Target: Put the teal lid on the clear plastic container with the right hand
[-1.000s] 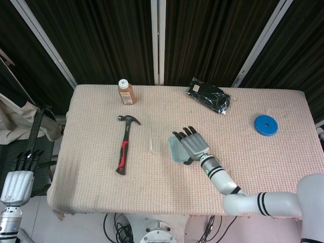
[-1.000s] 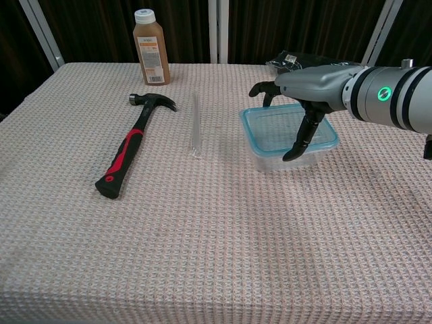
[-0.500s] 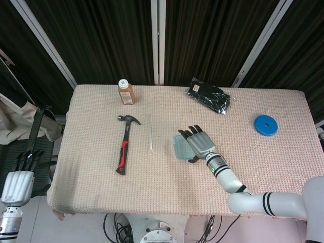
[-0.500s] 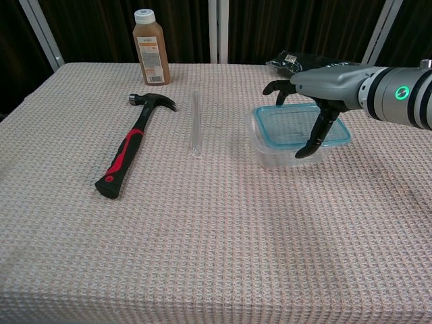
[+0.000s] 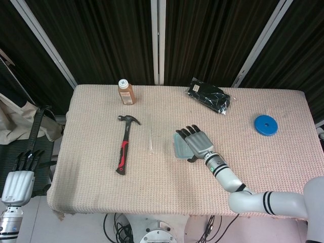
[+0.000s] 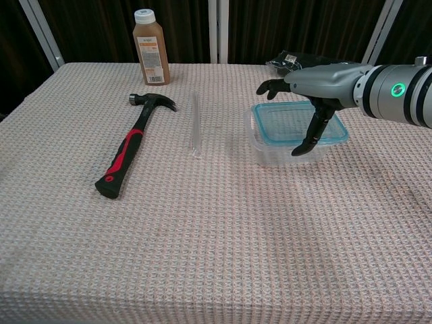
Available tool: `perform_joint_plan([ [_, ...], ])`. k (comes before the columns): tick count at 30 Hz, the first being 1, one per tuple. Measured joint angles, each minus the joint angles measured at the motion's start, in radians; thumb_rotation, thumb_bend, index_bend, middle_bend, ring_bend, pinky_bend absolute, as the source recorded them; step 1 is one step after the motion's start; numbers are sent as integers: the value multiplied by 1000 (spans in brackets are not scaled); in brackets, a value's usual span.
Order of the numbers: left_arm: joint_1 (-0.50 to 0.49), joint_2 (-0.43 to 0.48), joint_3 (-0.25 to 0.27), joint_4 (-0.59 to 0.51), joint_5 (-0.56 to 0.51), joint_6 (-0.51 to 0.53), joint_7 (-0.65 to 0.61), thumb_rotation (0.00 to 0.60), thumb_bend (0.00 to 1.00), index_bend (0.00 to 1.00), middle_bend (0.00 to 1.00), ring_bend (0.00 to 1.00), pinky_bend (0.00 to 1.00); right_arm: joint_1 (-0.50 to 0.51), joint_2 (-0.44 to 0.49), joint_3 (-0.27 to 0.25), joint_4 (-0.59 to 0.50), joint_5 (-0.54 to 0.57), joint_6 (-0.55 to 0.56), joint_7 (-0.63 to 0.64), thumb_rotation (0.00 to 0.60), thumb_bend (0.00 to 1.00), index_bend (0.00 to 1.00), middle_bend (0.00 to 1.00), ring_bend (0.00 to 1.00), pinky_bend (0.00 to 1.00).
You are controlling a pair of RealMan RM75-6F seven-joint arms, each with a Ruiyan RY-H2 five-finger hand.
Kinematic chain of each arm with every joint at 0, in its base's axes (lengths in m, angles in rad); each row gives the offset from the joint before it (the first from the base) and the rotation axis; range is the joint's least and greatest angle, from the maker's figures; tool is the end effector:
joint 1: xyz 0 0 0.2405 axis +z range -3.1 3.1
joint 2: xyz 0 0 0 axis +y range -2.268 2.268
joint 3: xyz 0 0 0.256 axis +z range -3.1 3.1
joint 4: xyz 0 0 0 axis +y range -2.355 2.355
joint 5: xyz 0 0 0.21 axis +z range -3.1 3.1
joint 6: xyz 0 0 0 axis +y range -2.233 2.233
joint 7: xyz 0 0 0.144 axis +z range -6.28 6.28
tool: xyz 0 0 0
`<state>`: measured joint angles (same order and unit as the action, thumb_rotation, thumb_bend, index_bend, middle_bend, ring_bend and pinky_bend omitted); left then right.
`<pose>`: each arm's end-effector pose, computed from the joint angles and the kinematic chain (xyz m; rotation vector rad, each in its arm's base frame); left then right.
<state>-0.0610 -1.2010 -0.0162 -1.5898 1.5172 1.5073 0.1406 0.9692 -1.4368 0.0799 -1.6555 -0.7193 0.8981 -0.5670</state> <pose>-0.3108 0.1663 0.1321 -1.4221 -0.8582 -0.8287 -0.1182 -0.3460 -0.0137 2.0160 -0.9622 0.6699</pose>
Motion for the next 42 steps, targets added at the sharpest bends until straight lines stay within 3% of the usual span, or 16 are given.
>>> perform_joint_plan([
  [9,5,-1,2,1,-6,0,-2,600,0,77,67,0,0,-4,-3,-8,-12,-27,10,-4,600,33,0,67,0,0],
  [22,-1,-11,2,11,-3,-9,-6,600,0,77,67,0,0,-92,53,-58,-79,-216,21,103,600,33,0,141,0,0],
  [42,8,-22,4,31,-5,-2,-27,600,0,77,67,0,0,-95,4,-57,-47,-201,13,55,600,33,0,143,0,0],
])
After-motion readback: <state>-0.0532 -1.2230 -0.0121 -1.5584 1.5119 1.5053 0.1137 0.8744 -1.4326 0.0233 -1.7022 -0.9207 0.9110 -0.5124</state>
